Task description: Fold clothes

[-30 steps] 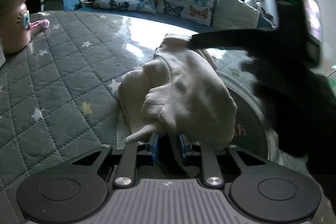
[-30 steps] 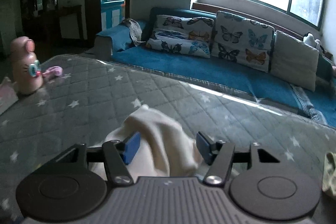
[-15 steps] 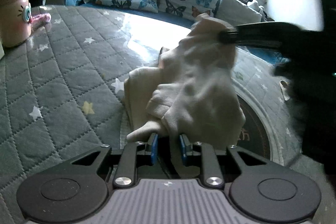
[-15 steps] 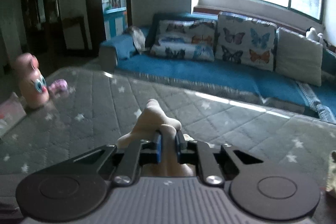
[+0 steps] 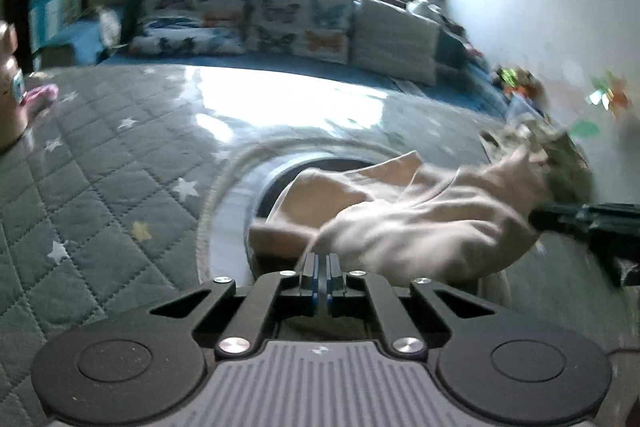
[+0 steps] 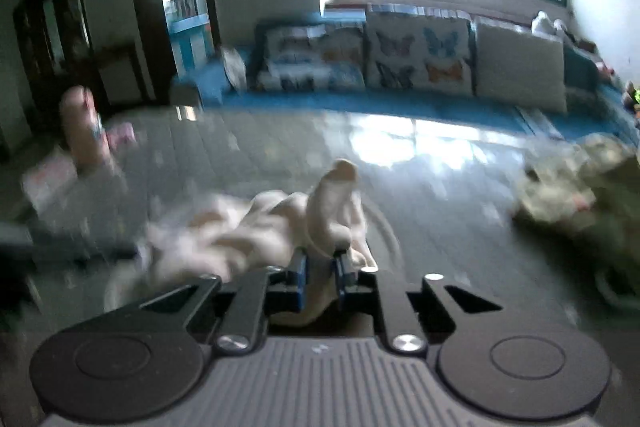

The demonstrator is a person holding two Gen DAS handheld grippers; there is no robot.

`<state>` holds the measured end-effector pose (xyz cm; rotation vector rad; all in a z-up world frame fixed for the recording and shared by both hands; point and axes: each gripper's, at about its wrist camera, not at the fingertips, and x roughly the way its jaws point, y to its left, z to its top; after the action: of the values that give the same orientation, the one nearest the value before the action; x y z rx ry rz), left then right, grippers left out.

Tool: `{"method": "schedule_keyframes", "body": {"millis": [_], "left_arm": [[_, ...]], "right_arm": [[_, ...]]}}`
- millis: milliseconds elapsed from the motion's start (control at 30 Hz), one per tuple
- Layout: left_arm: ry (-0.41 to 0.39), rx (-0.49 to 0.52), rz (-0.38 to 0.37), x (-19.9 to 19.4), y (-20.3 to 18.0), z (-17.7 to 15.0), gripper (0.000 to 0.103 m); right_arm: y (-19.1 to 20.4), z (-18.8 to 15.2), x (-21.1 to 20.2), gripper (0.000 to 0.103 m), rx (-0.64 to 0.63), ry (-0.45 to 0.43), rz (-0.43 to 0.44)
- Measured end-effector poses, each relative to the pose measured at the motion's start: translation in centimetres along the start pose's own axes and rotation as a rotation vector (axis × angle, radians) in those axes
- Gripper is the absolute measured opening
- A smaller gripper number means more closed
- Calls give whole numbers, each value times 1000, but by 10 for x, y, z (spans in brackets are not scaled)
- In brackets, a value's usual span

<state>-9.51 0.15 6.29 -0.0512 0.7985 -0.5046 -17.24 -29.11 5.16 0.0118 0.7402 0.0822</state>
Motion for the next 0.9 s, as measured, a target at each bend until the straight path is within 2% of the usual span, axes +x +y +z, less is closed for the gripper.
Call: {"method": "schedule_keyframes", "body": {"millis": [133, 200, 267, 333, 400, 600, 733, 833, 900], "left_arm": [[4, 51, -4, -3, -9, -1, 5], [-6, 63, 6, -3, -12, 2, 7], [-12, 71, 29, 0, -14, 7, 8], [-2, 72, 44, 7, -13, 12, 19], [25, 65, 49, 16, -7, 14, 50], [91, 46, 41, 37, 4, 11, 54], [119, 45, 13, 48, 7, 8, 49], [128, 38, -31, 51, 9, 7, 14], [120, 40, -31, 49, 8, 8, 7]], "right_arm": [[-4, -20, -16, 22, -59, 11, -79], [-6, -16, -22, 32, -55, -14, -78], [-8, -7, -24, 36, -63, -39, -62], [-6, 3, -21, 37, -86, -54, -40], [-3, 17, -7, 48, -112, -45, 9], [3, 34, 58, 50, -142, 53, 79], [-3, 36, 93, 57, -110, 115, 116], [-9, 35, 104, 61, -93, 144, 136], [-11, 36, 105, 63, -96, 146, 136]]}}
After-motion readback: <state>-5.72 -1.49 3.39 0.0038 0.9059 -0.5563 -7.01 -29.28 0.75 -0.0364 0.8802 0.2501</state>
